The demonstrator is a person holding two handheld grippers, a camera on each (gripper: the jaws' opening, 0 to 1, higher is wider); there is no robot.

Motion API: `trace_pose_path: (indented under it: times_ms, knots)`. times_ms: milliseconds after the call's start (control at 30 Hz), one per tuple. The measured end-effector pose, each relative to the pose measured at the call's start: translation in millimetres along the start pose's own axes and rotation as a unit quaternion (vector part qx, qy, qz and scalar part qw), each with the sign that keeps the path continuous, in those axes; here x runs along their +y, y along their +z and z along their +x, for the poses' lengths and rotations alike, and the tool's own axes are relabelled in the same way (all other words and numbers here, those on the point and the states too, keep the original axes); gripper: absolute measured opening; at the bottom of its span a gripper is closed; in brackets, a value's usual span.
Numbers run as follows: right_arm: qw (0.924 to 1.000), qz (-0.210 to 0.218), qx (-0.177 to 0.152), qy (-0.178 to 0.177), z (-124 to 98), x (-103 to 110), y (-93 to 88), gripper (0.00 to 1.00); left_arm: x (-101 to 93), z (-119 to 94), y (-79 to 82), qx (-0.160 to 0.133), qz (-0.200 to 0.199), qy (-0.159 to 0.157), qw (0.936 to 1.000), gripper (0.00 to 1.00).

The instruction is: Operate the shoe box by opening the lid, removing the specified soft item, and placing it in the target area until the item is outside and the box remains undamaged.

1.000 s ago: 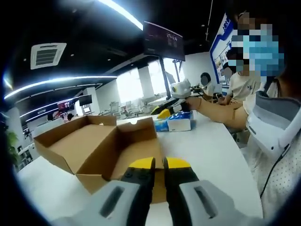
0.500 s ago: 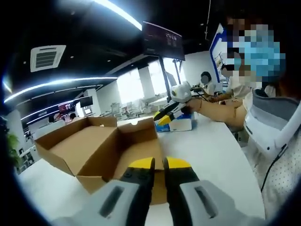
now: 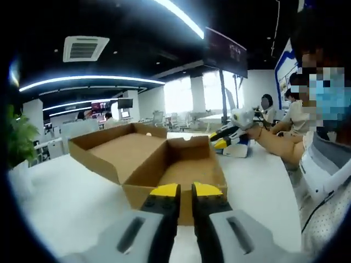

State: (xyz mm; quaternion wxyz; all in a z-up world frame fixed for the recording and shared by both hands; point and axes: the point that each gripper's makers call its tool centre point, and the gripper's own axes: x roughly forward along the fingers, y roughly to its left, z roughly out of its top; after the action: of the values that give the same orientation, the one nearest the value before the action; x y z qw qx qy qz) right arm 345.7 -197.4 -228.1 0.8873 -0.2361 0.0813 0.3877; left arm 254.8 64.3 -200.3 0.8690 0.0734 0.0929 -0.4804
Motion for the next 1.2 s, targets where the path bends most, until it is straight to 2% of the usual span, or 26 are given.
trace_pose_path:
  times_ms: [100, 300, 433, 600, 1000, 1200]
  knots:
    - [1.0, -0.008, 0.003, -0.004, -0.5, 1.3, -0.7, 0.26, -0.2, 3.5, -12.2, 0.029, -0.021, -0.014, 0.9993, 0.06]
    - [0.9999, -0.014, 0.007, -0.007, -2.1, 3.0, -0.4, 0.25, -0.6, 3.0, -11.5, 0.028, -0.023, -0.024, 0.999, 0.05]
    - [1.0, 0.008, 0.002, -0.004, -5.6, 4.5, 2.1, 0.23, 2.8, -0.5, -10.7, 0.028, -0.026, -0.025, 0.999, 0.03]
    - [0.9996, 0.025, -0.003, 0.009, -8.9, 10.0, 4.2, 0.2, 15.6, -5.7, -10.7, 0.031, -0.021, -0.005, 0.9993, 0.0]
    - [0.9993, 0.023, -0.007, 0.03, -16.0, 18.7, 7.7, 0.17, 22.6, -7.6, -11.1, 0.031, -0.022, 0.016, 0.9992, 0.0]
    - [0.9985, 0.024, -0.009, 0.049, -19.6, 24.8, 9.3, 0.11, 29.5, -9.9, -12.7, 0.032, -0.026, 0.03, 0.9987, 0.0]
